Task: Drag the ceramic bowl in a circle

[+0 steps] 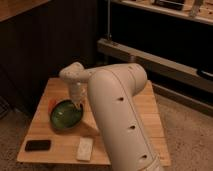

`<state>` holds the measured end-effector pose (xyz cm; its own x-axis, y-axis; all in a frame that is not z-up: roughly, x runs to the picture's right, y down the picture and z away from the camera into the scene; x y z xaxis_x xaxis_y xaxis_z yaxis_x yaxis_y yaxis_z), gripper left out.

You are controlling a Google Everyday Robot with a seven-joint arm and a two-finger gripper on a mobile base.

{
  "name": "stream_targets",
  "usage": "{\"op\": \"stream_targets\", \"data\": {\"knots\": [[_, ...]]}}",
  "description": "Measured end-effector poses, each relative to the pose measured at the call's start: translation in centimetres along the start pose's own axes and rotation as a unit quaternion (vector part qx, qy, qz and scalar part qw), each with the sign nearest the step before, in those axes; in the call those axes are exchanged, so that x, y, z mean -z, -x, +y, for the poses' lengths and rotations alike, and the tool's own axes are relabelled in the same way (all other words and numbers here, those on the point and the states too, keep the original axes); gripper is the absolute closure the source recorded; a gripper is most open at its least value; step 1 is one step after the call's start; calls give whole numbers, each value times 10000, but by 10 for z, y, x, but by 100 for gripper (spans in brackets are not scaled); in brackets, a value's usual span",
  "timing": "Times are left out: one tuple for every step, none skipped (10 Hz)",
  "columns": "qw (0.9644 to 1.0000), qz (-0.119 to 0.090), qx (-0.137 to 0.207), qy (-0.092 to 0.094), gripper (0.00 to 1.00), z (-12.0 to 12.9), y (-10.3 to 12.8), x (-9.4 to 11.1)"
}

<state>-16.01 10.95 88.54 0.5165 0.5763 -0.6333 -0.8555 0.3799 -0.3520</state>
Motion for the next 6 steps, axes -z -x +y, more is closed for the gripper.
{"op": "stream_targets", "data": {"knots": [[10000, -14, 10, -1, 100, 7, -1, -1], [10000, -37, 19, 17, 100, 10, -1, 0], [9999, -101, -41, 119, 100, 9, 2, 3], [9996, -231, -72, 161, 100, 1, 14, 10], [9991, -337, -96, 227, 100, 0, 29, 16], [9984, -442, -166, 308, 100, -3, 41, 22]]}}
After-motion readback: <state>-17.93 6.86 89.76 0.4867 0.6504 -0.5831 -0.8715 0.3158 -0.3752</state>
